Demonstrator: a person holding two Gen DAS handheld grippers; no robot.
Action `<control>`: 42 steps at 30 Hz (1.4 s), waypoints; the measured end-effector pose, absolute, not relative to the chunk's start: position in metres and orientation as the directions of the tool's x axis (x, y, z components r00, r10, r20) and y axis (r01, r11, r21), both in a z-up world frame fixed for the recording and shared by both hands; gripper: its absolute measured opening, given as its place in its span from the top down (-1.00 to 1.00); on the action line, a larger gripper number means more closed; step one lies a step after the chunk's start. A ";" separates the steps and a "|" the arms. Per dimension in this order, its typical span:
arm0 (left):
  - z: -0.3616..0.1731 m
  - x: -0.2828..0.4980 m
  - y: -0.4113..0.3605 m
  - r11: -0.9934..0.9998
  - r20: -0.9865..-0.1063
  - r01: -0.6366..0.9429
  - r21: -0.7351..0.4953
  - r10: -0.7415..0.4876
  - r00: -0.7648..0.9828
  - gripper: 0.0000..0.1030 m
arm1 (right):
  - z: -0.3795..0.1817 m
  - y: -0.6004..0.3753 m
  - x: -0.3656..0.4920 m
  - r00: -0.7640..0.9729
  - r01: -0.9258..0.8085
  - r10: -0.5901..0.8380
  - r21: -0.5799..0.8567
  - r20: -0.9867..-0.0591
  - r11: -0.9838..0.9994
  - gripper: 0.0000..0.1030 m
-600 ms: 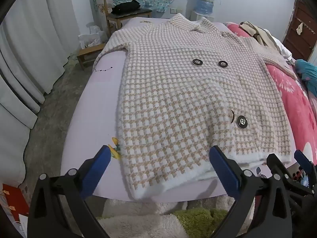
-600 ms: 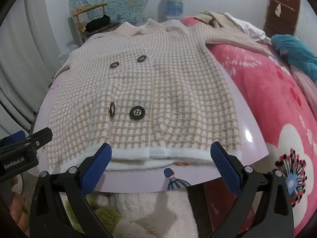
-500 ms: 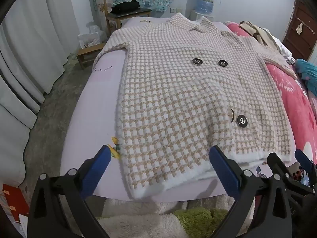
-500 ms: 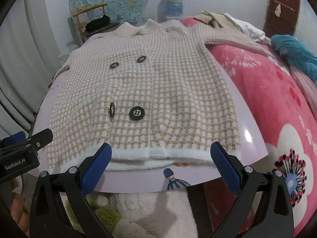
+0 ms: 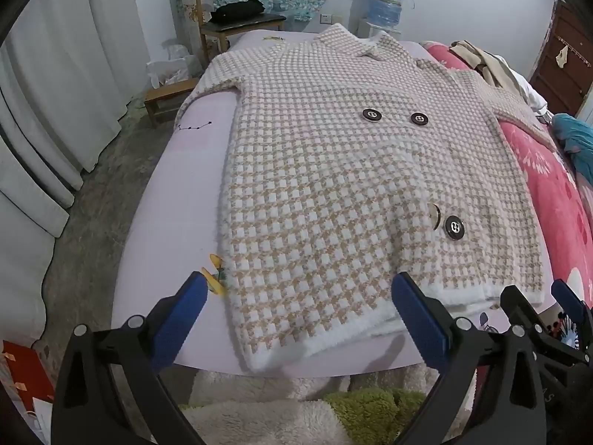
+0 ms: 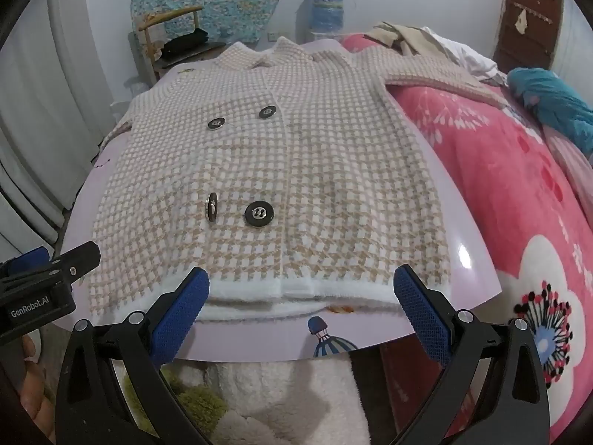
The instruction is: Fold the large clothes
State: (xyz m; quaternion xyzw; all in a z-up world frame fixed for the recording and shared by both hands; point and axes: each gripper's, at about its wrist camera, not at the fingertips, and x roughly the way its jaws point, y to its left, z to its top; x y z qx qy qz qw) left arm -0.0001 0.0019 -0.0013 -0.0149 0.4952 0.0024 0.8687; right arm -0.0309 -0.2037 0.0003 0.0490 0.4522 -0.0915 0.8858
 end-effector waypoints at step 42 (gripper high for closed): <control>0.001 0.002 0.005 0.999 -0.853 -0.031 -0.013 0.005 0.522 -0.90 | 0.004 -0.204 -0.025 0.575 0.207 -0.116 0.008 -0.810 0.978 -0.85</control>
